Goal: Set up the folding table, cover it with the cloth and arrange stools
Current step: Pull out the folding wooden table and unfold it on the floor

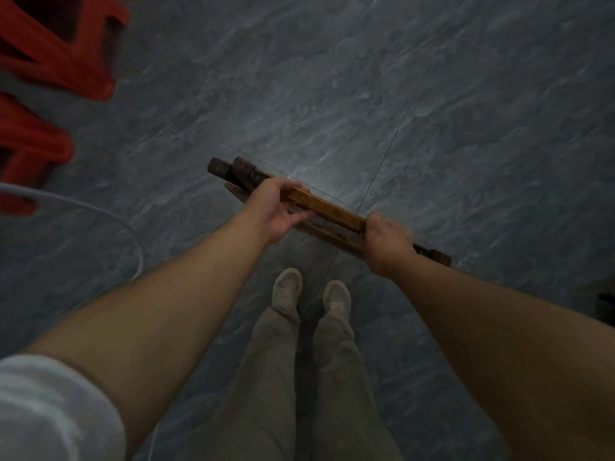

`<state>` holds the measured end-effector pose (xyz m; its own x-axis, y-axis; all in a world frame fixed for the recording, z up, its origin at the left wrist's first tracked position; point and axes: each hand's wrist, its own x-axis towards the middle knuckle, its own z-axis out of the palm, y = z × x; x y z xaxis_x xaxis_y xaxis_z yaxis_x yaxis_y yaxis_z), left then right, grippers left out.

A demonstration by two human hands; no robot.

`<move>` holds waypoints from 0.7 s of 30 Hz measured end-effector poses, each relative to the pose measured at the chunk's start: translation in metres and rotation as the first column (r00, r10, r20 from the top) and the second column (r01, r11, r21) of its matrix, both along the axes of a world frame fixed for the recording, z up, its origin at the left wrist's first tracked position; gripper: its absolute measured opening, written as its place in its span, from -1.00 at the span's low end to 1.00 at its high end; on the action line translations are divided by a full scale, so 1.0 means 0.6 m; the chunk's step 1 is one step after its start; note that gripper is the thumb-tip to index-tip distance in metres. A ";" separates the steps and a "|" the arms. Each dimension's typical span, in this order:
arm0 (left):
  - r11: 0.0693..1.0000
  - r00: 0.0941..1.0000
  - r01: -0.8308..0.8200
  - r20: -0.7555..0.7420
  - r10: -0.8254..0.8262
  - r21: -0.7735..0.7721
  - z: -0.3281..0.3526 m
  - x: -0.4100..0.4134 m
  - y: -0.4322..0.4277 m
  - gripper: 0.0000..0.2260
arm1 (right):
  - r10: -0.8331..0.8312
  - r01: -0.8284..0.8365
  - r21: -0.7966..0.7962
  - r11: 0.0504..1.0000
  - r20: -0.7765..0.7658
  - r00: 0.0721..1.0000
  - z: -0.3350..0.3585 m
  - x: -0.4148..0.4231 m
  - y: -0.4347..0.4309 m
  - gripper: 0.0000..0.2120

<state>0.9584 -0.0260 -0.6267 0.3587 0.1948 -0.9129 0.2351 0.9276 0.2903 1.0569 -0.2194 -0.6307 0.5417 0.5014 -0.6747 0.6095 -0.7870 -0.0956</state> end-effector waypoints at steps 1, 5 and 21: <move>1.000 1.000 -0.016 -0.008 0.016 0.001 -0.001 0.002 -0.002 -0.97 | 0.001 -0.001 -0.006 1.000 -0.001 1.000 0.000 0.001 0.000 -0.73; 0.996 0.996 -0.086 -0.016 0.086 -0.001 -0.003 0.000 -0.010 -0.94 | -0.041 0.041 0.014 0.999 -0.017 0.999 0.001 0.000 0.013 -0.77; 0.939 0.961 -0.214 -0.116 0.252 0.269 -0.019 0.030 -0.205 -0.89 | 0.028 -0.008 0.095 0.995 -0.213 0.977 -0.006 0.007 -0.015 -0.56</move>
